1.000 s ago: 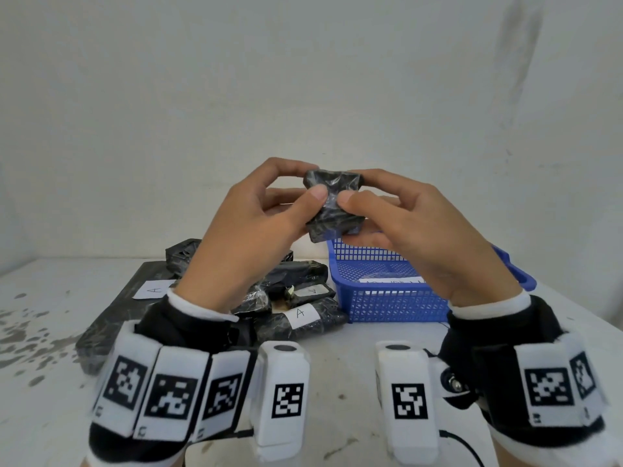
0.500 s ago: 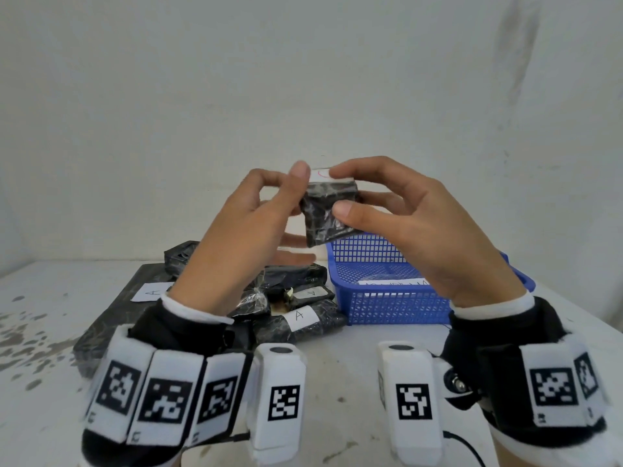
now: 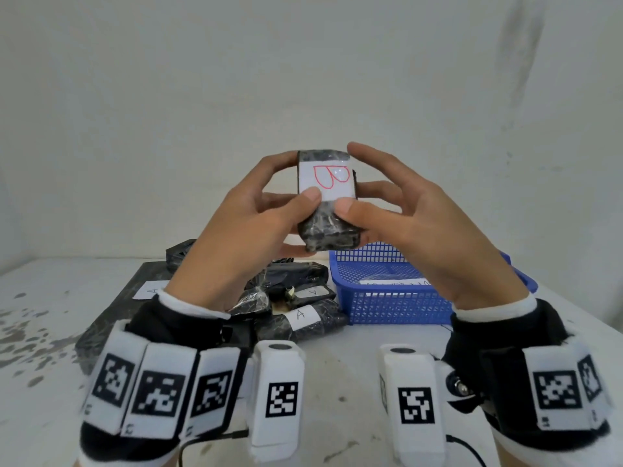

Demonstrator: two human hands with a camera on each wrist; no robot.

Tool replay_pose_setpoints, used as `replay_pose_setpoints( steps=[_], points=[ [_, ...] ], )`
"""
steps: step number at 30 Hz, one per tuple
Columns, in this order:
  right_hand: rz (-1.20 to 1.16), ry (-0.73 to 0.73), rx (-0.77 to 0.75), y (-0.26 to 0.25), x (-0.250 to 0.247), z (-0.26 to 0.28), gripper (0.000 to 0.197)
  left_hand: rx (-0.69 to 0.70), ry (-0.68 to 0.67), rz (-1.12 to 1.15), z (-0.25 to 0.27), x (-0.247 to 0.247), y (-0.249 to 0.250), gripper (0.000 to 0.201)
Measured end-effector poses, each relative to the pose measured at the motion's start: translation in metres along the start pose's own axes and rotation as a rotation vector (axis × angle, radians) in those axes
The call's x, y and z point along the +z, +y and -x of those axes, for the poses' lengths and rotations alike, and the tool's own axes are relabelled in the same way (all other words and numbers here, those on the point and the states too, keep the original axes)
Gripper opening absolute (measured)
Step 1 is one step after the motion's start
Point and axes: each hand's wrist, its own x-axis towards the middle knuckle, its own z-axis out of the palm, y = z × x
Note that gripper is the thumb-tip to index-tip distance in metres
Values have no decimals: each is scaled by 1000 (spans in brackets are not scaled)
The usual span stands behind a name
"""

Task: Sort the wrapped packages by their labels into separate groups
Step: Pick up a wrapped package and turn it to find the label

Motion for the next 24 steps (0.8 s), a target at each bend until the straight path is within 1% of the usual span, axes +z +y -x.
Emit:
replay_pose_setpoints(
  steps=[3,6,9,11,15,19,21,23,24],
  points=[
    [0,-7,-1,0,0,0,53,-5,-7,5,0,0,0,28],
    [-19,20,-1,-2,-1,0,43,-6,-12,18,0,0,0,24],
    [-14,22,7,-3,0,0,37,8,-10,23,0,1,0,18],
    [-21,25,0,-3,1,0,31,16,-9,25,1,1,0,19],
    [-36,16,2,-4,1,1,26,46,-7,6,1,1,0,18],
    [-48,26,6,-5,2,2,19,45,-4,3,0,1,-1,14],
    [-53,28,3,-6,2,2,16,48,3,-3,0,1,-1,16],
    [-57,31,-7,-6,1,2,16,41,12,5,0,1,-2,25],
    [-53,34,-9,-6,0,2,20,38,17,7,0,2,-2,30]
  ],
)
